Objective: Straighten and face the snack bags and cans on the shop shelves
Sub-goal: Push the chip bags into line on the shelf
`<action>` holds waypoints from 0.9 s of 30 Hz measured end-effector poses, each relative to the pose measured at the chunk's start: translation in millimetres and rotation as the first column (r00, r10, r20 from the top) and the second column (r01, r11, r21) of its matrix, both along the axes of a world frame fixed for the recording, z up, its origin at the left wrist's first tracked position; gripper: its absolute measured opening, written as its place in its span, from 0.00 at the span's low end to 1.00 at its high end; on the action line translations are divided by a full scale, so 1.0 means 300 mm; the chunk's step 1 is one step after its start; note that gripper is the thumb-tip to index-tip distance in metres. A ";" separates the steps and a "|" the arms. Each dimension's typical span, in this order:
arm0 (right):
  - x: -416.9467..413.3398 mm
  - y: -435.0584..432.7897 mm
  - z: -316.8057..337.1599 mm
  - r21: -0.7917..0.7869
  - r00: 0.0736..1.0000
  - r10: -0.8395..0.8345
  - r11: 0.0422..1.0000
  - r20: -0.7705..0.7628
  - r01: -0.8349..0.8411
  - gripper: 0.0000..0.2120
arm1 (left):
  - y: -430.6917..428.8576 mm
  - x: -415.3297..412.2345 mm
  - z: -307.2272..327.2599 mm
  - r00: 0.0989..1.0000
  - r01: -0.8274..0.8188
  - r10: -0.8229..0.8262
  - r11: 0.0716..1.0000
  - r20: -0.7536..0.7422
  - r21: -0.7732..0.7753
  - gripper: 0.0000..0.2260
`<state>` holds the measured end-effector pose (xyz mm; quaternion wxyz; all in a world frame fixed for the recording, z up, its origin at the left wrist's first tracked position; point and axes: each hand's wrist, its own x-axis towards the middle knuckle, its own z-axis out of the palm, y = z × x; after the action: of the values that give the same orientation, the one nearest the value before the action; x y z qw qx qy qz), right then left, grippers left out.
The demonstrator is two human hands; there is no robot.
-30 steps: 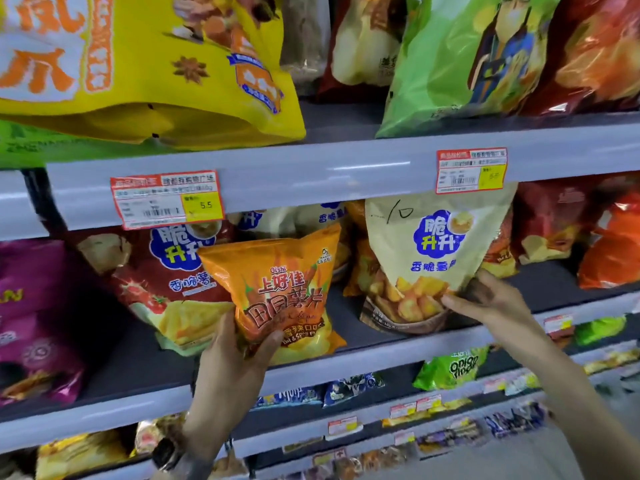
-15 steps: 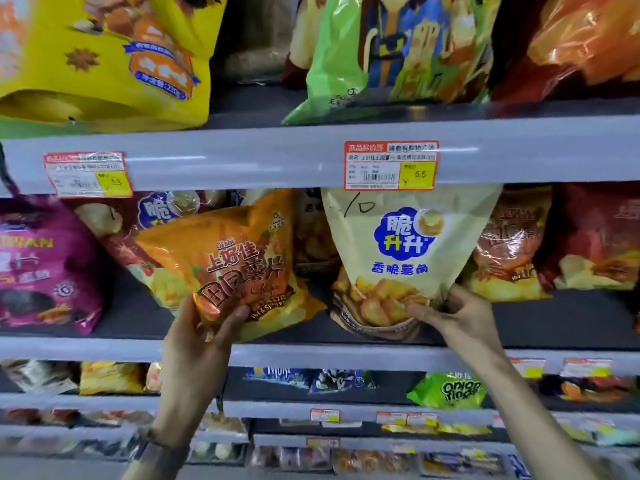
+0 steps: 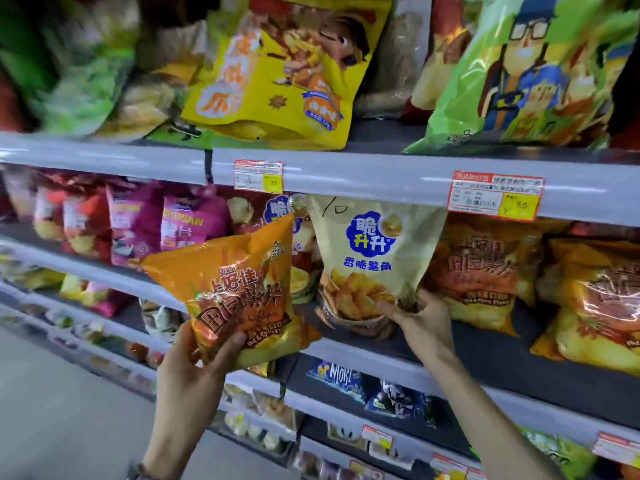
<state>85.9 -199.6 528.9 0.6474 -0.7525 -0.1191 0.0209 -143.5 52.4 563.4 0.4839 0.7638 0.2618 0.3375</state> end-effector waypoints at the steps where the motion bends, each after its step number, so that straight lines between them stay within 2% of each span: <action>1: 0.005 0.019 -0.004 -0.018 1.000 0.009 1.000 0.002 -0.009 0.15 | 0.009 -0.019 0.003 1.000 -0.001 0.001 1.000 0.005 -0.006 0.20; 4: 0.007 0.056 0.003 -0.051 0.999 0.047 0.998 -0.002 -0.047 0.17 | 0.019 -0.054 0.000 1.000 0.017 -0.016 0.999 0.011 -0.041 0.23; 9: -0.019 0.064 0.027 -0.072 0.997 0.071 0.995 -0.025 -0.073 0.24 | -0.046 -0.038 0.015 0.993 0.117 -0.117 0.991 0.008 -0.059 0.17; 13: -0.065 0.006 0.010 -0.078 1.000 0.010 0.997 0.004 -0.010 0.21 | -0.136 0.032 0.026 0.971 0.235 -0.236 0.972 -0.025 -0.028 0.18; 18: -0.138 -0.110 -0.025 0.082 0.998 -0.067 0.994 -0.005 0.068 0.07 | -0.260 0.152 0.022 0.931 0.364 -0.363 0.931 -0.042 0.020 0.21; 21: -0.194 -0.195 -0.012 0.136 0.992 -0.121 0.984 0.025 0.116 0.08 | -0.335 0.246 0.001 0.880 0.471 -0.471 0.882 -0.058 -0.017 0.23; 27: -0.267 -0.346 0.000 0.008 0.986 -0.135 0.991 0.094 0.134 0.16 | -0.499 0.427 -0.040 0.817 0.576 -0.575 0.818 -0.052 0.004 0.22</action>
<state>5.7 -303.3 528.8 0.6414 -0.7586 -0.0986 -0.0587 -15.4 -97.3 551.4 0.5493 0.8197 0.0275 0.1597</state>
